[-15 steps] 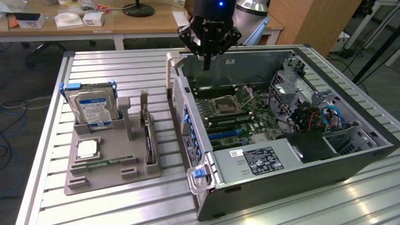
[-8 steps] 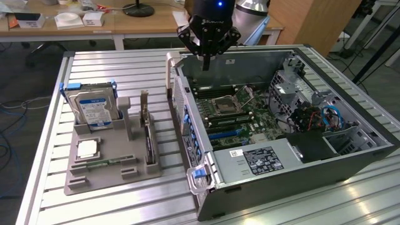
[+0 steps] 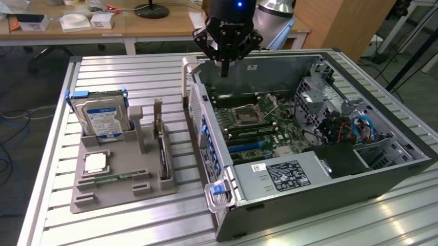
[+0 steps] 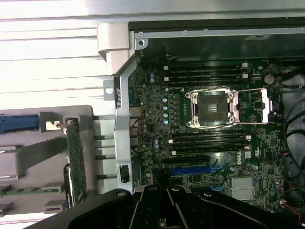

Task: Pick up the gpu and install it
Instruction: 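Reach for the gpu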

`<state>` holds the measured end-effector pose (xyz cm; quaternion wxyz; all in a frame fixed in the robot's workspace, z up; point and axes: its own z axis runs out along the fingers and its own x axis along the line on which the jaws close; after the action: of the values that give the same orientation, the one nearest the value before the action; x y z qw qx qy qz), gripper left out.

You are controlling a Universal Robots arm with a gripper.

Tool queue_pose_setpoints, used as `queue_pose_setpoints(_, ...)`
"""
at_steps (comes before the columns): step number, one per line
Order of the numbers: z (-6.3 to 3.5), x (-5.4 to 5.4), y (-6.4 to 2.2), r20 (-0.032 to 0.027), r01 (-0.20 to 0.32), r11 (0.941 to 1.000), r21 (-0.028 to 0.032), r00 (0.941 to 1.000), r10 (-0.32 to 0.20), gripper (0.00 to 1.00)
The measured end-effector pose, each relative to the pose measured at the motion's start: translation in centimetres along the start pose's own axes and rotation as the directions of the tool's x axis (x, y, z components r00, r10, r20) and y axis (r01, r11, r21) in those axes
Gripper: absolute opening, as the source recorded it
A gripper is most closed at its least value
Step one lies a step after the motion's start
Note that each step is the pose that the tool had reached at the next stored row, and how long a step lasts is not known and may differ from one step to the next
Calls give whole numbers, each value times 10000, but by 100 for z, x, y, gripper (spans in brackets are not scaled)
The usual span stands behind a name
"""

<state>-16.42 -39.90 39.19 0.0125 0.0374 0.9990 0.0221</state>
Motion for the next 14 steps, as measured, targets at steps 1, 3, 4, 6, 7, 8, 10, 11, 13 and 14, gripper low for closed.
queue_pose_setpoints(1, 0, 3, 0, 0, 0, 10000, 0, 10000, 0, 11)
queue_pose_setpoints(3, 0, 9, -1, 0, 1, 10000, 0, 10000, -1, 11)
queue_pose_setpoints(4, 0, 12, -1, -1, 0, 10000, 0, 10000, 0, 11)
queue_pose_setpoints(6, 1, 18, -2, 0, 0, 10000, 0, 10000, 0, 11)
queue_pose_setpoints(7, 1, 22, -2, 0, 0, 10000, 0, 10000, 0, 11)
queue_pose_setpoints(8, 1, 24, -2, 0, 1, 10000, -1, 10000, -1, 11)
queue_pose_setpoints(10, 1, 29, -3, 0, 1, 10000, 0, 10000, -1, 11)
queue_pose_setpoints(11, 1, 31, -3, 0, 2, 10000, 0, 10000, -2, 11)
queue_pose_setpoints(13, 1, 35, -3, -1, 0, 10000, 0, 10000, 0, 11)
queue_pose_setpoints(14, 2, 39, -3, 0, -1, 10000, -1, 10000, 1, 11)
